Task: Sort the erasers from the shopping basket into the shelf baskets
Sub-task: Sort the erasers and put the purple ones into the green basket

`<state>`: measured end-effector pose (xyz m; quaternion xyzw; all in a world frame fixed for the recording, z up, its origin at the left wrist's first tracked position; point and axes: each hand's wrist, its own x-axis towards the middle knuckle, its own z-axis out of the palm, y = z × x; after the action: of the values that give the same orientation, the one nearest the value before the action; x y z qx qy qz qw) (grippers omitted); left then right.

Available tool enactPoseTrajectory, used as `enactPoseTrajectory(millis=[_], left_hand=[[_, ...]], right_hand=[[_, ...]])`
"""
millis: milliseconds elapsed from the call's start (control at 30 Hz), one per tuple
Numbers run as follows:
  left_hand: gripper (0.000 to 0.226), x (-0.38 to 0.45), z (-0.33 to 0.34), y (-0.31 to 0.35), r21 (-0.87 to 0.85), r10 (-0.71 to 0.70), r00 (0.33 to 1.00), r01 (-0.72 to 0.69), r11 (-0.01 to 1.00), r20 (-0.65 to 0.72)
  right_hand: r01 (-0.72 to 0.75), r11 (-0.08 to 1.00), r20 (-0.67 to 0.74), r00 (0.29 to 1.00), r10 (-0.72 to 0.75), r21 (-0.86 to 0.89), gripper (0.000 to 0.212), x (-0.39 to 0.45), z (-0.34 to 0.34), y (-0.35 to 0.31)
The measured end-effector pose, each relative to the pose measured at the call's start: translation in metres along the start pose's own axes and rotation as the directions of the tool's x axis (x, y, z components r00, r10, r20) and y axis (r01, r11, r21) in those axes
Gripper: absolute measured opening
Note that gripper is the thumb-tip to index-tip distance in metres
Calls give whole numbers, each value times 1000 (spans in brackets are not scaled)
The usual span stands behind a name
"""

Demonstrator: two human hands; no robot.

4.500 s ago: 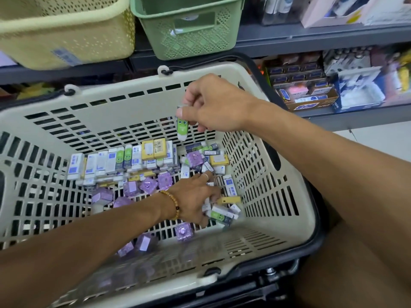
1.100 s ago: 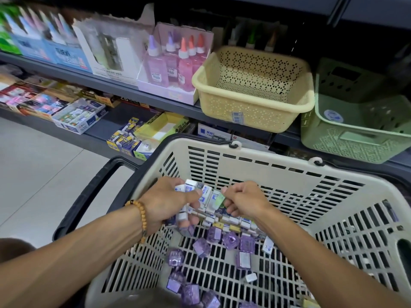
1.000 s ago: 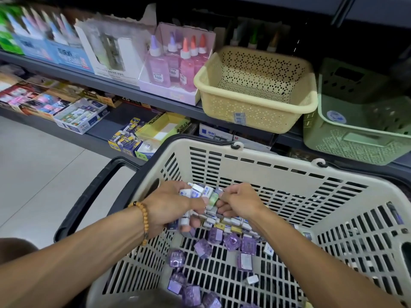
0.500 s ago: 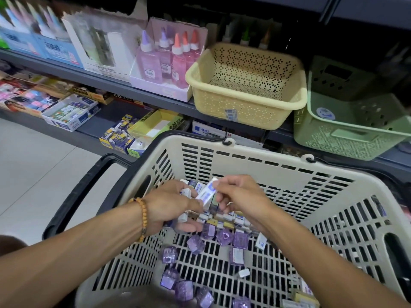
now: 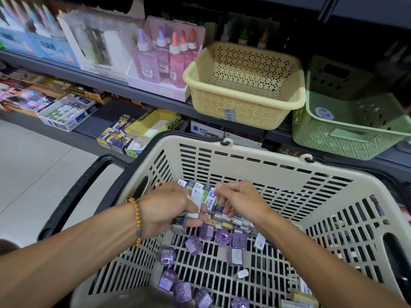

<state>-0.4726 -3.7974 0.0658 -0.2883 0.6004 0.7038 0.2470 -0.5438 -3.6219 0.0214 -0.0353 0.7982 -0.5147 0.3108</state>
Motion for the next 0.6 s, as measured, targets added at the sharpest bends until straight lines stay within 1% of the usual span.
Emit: enactPoseTrajectory(millis=[100, 167, 233, 300, 333, 400, 467, 533, 600], left_hand=[[26, 0, 3, -1, 37, 14, 997, -17, 999, 81], [20, 0, 6, 0, 31, 8, 994, -11, 999, 108], [18, -1, 8, 0, 10, -10, 995, 9, 1000, 103], [19, -1, 8, 1, 10, -25, 996, 25, 1000, 80], [20, -1, 8, 1, 8, -33, 997, 32, 999, 64], [24, -1, 7, 1, -13, -41, 999, 42, 999, 30], [27, -1, 7, 0, 11, -34, 999, 33, 999, 16], [22, -2, 7, -3, 117, -12, 1000, 9, 993, 26], [16, -3, 8, -4, 198, 29, 999, -34, 980, 25]], right_hand=[[56, 998, 140, 988, -59, 31, 28, -13, 4, -8], [67, 997, 174, 982, -72, 33, 25, -15, 6, -10], [33, 993, 141, 989, -49, 110, 22, -15, 2, -10], [-28, 974, 59, 998, 15, 225, 18, -15, -9, -7], [-61, 968, 15, 998, 59, 242, 17, -14, -16, -4], [-125, 974, -52, 989, 137, 188, 17, -12, -26, 4], [-182, 975, -59, 980, 190, 124, 17, -8, -27, 11], [-216, 971, -45, 974, 221, 99, 17, -3, -22, 14], [-235, 964, -43, 969, 242, 126, 12, 0, -18, 14]])
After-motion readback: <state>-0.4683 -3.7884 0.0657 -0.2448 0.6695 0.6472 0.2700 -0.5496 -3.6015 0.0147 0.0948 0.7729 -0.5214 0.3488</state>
